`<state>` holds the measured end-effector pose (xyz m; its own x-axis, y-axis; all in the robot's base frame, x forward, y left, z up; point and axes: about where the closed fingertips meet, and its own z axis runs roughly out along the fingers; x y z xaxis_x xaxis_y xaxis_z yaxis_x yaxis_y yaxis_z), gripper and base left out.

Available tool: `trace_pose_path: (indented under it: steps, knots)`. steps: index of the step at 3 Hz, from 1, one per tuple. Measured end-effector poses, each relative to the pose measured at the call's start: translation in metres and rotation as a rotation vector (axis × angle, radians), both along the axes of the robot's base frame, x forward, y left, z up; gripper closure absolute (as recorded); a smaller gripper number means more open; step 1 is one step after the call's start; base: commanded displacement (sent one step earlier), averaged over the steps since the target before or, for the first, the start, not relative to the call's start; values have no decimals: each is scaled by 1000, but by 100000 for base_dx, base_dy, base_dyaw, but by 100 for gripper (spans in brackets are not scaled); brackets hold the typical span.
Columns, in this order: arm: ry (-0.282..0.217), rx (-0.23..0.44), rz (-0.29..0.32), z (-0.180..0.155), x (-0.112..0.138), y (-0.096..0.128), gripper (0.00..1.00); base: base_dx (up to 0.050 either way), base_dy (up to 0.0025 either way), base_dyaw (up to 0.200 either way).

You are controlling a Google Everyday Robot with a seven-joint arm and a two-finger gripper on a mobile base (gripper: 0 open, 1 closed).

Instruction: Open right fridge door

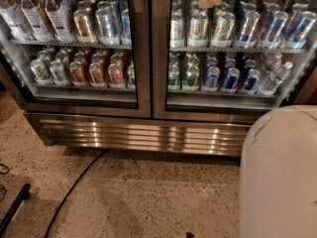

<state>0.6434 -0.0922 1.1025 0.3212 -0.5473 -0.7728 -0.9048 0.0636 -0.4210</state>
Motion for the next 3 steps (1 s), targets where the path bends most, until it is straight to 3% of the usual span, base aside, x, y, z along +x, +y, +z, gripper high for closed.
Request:
trace_pose_path:
  steps: [1, 3]
  knots:
    - [0, 0, 0, 0, 0, 0, 0, 0, 0, 0]
    - [-15, -41, -3, -4, 25, 39, 0, 0, 0, 0]
